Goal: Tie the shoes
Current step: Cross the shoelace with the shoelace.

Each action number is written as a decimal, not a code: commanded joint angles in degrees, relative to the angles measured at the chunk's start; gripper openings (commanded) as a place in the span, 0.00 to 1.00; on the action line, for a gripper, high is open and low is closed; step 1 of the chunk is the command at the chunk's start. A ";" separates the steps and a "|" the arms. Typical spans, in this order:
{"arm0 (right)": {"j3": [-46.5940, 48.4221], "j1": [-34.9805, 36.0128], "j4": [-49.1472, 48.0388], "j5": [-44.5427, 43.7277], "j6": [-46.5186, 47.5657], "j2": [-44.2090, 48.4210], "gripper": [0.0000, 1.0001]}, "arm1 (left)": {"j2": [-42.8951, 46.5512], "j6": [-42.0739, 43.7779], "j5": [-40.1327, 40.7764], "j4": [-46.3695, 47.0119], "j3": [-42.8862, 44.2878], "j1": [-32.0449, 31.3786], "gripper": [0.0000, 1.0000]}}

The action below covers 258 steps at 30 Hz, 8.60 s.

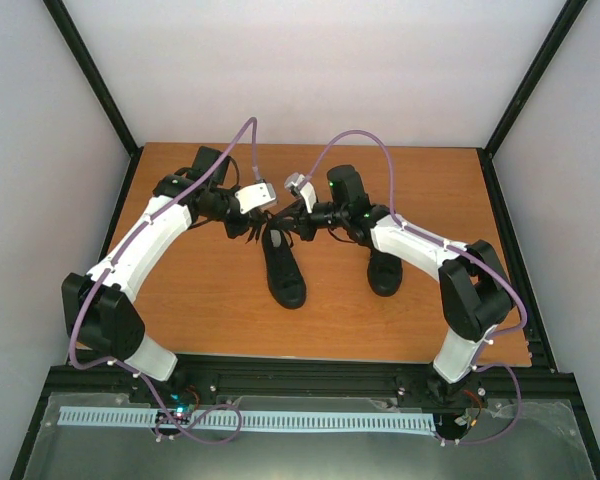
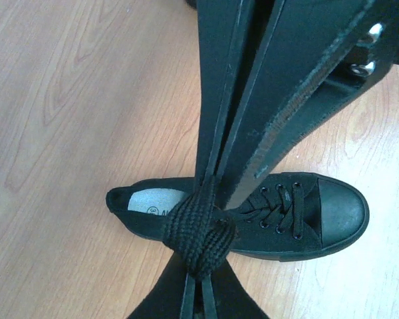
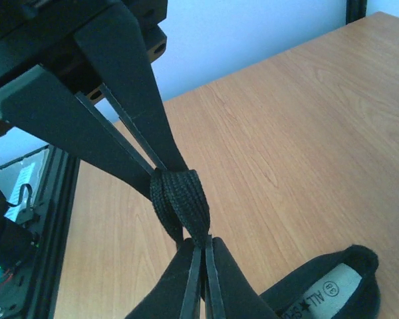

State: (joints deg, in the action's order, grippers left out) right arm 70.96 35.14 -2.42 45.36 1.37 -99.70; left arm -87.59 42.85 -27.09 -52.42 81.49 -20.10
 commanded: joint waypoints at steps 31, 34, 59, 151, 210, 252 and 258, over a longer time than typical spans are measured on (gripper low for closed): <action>-0.91 -2.18 1.69 -19.25 -20.73 -3.48 0.03 | -13.68 -25.67 12.16 13.90 -4.68 10.66 0.66; -1.66 -2.18 1.20 -19.29 -21.04 -3.37 0.03 | -20.03 -24.21 14.63 12.01 -1.40 9.57 0.65; -3.89 -2.18 4.87 -22.27 -17.52 4.34 0.03 | -21.53 -18.36 22.03 14.36 -5.64 11.03 0.01; 14.98 0.72 10.98 -15.15 0.95 -8.56 0.29 | -0.40 -26.81 -13.36 11.97 -5.13 7.38 0.01; 15.77 0.19 4.39 -11.27 -25.09 -17.29 0.03 | -2.37 -10.25 -10.07 17.57 -19.20 5.77 0.01; 22.47 -0.33 45.90 -20.40 -5.45 -14.56 0.46 | -2.63 -10.23 -13.88 23.81 -21.41 4.37 0.01; 20.09 -0.42 43.03 -24.72 -6.56 -11.55 0.51 | -4.81 -12.76 -11.26 26.35 -19.05 4.45 0.01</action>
State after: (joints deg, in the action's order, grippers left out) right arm 91.96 34.52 42.41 26.09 -4.45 -115.11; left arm -90.83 31.99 -39.72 -30.17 59.33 -15.51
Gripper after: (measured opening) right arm 0.499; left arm 0.018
